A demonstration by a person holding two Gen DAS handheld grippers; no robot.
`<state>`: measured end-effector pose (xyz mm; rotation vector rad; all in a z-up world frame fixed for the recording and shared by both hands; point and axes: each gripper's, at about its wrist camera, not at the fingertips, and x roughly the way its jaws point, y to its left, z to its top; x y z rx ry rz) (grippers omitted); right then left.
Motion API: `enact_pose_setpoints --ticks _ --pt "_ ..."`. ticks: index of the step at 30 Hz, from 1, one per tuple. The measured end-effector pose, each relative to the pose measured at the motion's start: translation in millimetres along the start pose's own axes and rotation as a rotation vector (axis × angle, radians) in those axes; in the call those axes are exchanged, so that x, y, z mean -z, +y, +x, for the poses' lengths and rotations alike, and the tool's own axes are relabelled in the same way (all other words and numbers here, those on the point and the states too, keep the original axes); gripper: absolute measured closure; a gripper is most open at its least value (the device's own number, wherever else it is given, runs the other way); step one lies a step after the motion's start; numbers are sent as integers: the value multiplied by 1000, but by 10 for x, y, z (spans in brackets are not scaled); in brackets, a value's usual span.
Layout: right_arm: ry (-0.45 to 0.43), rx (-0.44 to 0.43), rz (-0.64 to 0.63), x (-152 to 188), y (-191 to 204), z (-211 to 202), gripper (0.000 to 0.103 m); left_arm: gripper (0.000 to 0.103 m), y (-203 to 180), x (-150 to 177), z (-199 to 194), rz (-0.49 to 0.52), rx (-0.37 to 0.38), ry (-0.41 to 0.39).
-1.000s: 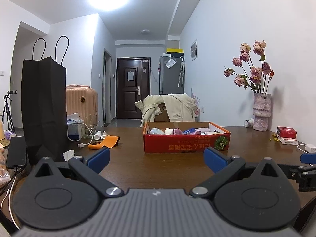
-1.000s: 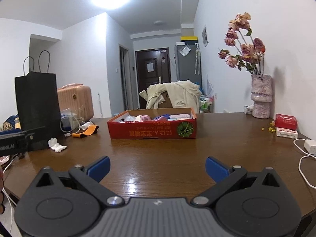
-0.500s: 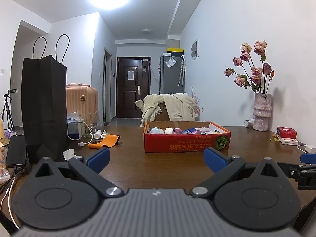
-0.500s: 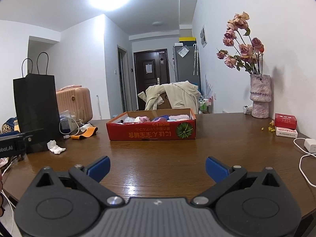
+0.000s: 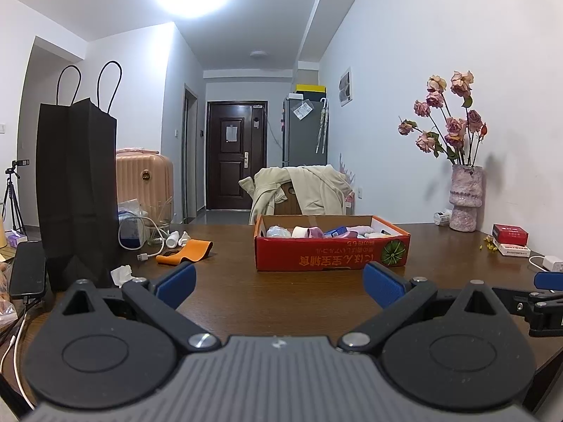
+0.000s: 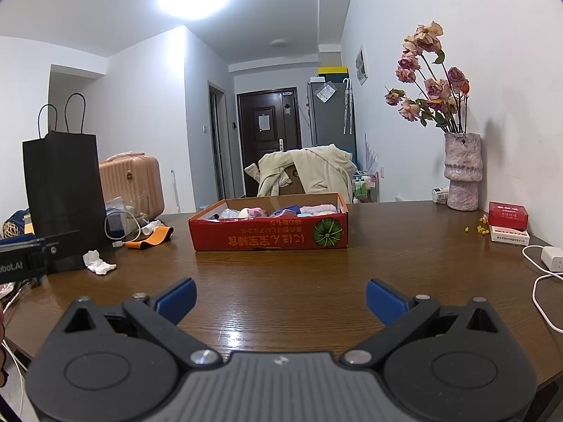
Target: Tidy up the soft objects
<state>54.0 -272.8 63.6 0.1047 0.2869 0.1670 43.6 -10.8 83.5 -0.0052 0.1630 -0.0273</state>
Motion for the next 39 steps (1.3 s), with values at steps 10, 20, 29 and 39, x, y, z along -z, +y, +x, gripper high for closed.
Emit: enact_pose_setpoints --ticks 10,20,29,39 --pt "-1 -3 -1 7 3 -2 0 0 4 0 -2 0 0 -1" --pt "-1 -9 -4 7 9 -10 0 0 5 -4 6 -1 0 -4" --pt "-5 -9 -6 11 1 -15 0 0 10 -3 -2 1 1 -7" --pt "-65 14 -39 -51 25 -65 0 0 -3 -10 -23 12 7 -20"
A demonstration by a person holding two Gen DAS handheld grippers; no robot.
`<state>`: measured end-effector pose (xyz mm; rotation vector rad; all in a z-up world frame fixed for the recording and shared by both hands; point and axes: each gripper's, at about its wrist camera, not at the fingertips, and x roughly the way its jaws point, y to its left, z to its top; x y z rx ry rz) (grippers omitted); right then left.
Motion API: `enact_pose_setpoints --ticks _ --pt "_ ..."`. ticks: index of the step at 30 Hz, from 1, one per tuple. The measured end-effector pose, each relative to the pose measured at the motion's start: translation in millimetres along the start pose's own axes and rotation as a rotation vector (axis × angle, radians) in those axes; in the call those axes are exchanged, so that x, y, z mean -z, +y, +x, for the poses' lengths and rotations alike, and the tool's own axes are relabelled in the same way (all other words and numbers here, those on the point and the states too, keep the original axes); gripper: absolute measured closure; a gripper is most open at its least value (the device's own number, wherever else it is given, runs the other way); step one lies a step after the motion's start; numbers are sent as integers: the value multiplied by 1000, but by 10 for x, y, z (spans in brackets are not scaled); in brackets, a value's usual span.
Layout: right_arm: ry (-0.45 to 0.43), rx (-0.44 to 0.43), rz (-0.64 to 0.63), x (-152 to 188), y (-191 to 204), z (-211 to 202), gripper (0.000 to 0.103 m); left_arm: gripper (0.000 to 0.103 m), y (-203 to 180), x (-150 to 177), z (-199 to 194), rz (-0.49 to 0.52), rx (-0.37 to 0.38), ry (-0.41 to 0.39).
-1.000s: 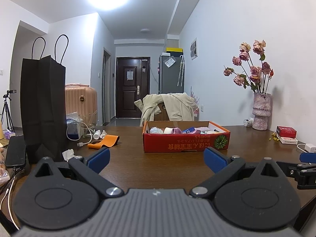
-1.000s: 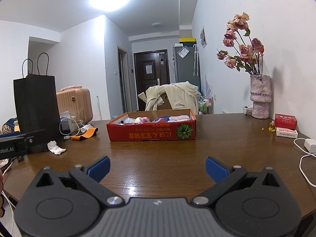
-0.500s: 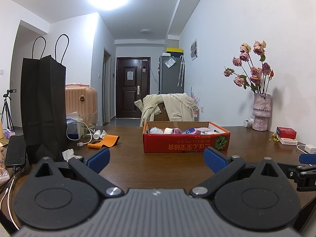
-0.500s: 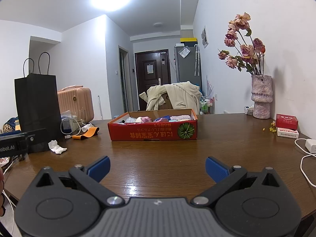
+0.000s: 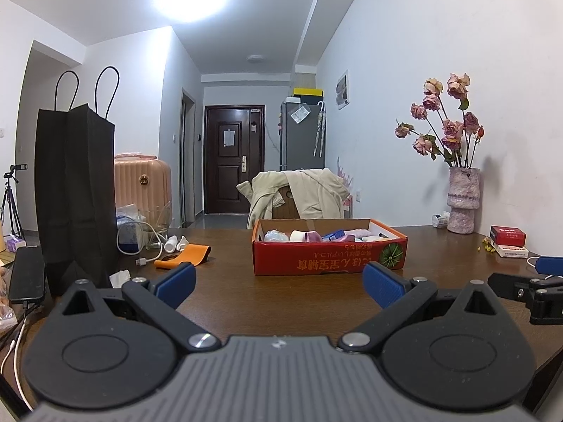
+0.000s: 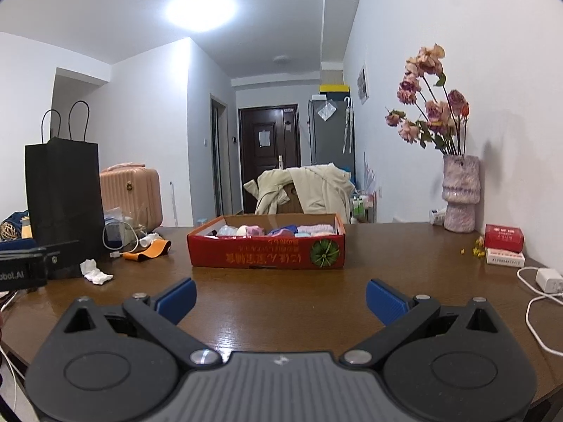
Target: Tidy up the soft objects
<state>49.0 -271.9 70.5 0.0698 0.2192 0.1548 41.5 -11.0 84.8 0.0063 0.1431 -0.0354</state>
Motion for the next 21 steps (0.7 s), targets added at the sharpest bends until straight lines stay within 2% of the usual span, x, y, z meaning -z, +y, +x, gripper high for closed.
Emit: enact_pose_setpoints --ticks 21 --pt "-10 -9 -2 -3 42 -4 0 0 10 -3 -21 -3 22 -14"
